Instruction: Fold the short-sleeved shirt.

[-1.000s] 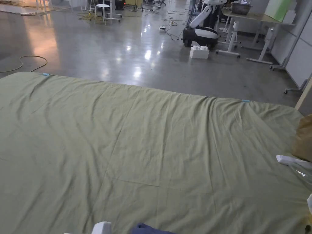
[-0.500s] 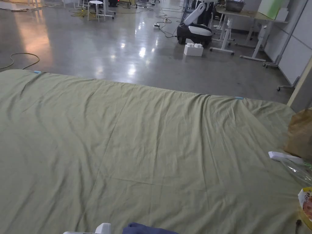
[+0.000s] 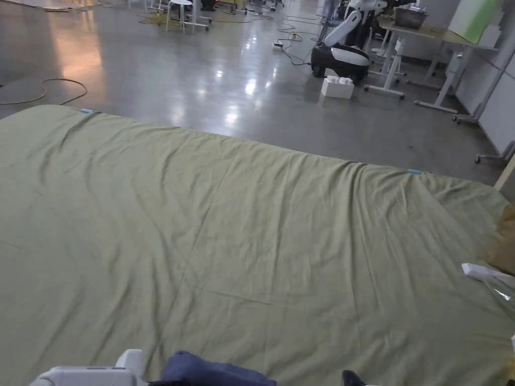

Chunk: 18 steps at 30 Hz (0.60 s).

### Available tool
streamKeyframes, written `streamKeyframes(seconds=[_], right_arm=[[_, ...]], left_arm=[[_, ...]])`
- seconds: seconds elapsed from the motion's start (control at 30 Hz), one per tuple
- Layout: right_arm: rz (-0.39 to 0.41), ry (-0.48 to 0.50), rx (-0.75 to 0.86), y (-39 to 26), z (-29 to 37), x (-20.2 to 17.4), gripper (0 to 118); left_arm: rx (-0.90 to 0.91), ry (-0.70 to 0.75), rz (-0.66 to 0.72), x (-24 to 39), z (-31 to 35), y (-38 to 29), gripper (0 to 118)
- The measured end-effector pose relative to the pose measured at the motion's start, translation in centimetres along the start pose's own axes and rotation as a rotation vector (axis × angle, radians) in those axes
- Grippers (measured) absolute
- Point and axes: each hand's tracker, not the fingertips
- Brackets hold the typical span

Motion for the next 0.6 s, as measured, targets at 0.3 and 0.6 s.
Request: streamKeyframes(seconds=[0.3, 0.6], right_arm=[[-0.062, -0.081, 0.161, 8.8, -0.9, 4.1, 2], [-0.056, -0.153, 0.211, 11.9, -0.6, 7.6, 2]], left_arm=[[0.1, 0.114, -0.026, -0.1, 13.0, 5.7, 28], [0.188, 0.369, 0.003, -2.2, 25.9, 12.2, 28]])
